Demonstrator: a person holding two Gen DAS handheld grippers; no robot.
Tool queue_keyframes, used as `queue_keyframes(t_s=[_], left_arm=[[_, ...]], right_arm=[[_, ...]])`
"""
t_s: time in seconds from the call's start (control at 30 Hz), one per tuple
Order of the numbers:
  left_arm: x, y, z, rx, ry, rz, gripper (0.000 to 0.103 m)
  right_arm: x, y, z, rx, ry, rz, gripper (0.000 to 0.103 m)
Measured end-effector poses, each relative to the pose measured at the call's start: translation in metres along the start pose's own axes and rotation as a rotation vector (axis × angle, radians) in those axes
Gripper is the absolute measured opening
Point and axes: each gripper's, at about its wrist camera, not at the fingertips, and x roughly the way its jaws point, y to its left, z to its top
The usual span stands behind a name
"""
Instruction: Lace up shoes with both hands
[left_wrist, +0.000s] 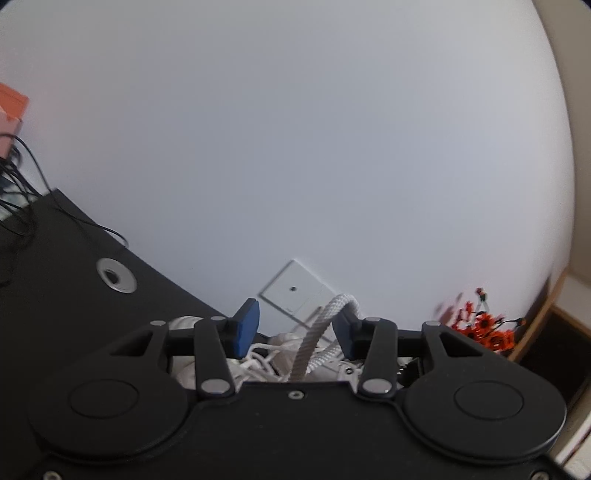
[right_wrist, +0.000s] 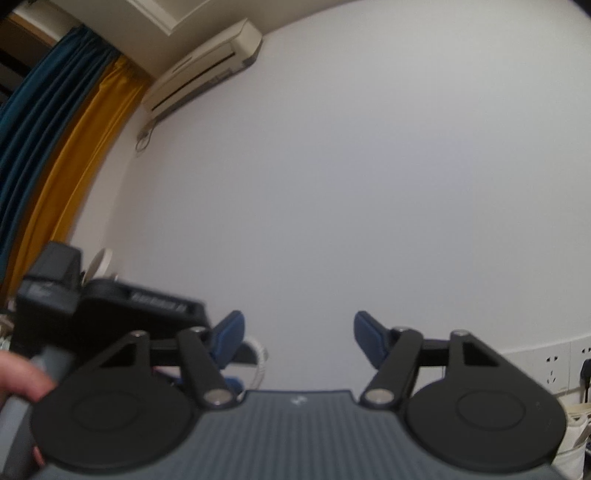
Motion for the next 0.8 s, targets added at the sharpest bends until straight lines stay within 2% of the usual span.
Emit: queue_keyframes(t_s=[0.17, 0.27, 0.33, 0.37, 0.4, 0.47, 0.53, 0.57, 0.6, 0.63, 0.7, 0.8], left_arm=[[0.011, 0.004, -0.011, 0.016, 0.037, -0.13, 0.044], [0.015, 0.014, -0.017, -0.018, 0.073, -0.151, 0.043], [0.017, 0.023, -0.015, -0.058, 0.107, -0.197, 0.043], [0.017, 0.025, -0.015, -0.065, 0.117, -0.205, 0.043], [0.016, 0.027, -0.015, -0.071, 0.127, -0.212, 0.043], [0.017, 0.023, -0.016, -0.061, 0.138, -0.236, 0.043], [0.016, 0.018, -0.019, -0.046, 0.133, -0.245, 0.044], [0.015, 0.015, -0.019, -0.039, 0.129, -0.247, 0.045], [0.014, 0.014, -0.019, -0.04, 0.126, -0.243, 0.052], [0.013, 0.013, -0.02, -0.045, 0.122, -0.242, 0.062], [0.01, 0.014, -0.019, -0.075, 0.119, -0.246, 0.07], [0.012, 0.023, -0.017, -0.194, 0.14, -0.302, 0.072]], right_arm=[[0.017, 0.002, -0.015, -0.055, 0.101, -0.015, 0.053], [0.021, 0.001, -0.02, -0.055, 0.141, -0.009, 0.045], [0.022, 0.001, -0.023, -0.047, 0.165, 0.009, 0.038], [0.023, 0.002, -0.025, -0.051, 0.171, 0.01, 0.03], [0.024, 0.002, -0.026, -0.055, 0.176, 0.01, 0.027], [0.024, 0.004, -0.027, -0.059, 0.188, 0.012, 0.026], [0.023, 0.003, -0.029, -0.049, 0.193, 0.011, 0.019], [0.022, 0.001, -0.029, -0.04, 0.191, 0.005, 0.009], [0.02, -0.001, -0.028, -0.024, 0.182, -0.011, 0.005], [0.018, -0.004, -0.027, 0.0, 0.165, -0.039, 0.005], [0.015, -0.014, -0.024, 0.064, 0.136, -0.096, 0.005], [0.015, -0.03, -0.023, 0.14, 0.145, -0.174, 0.005]])
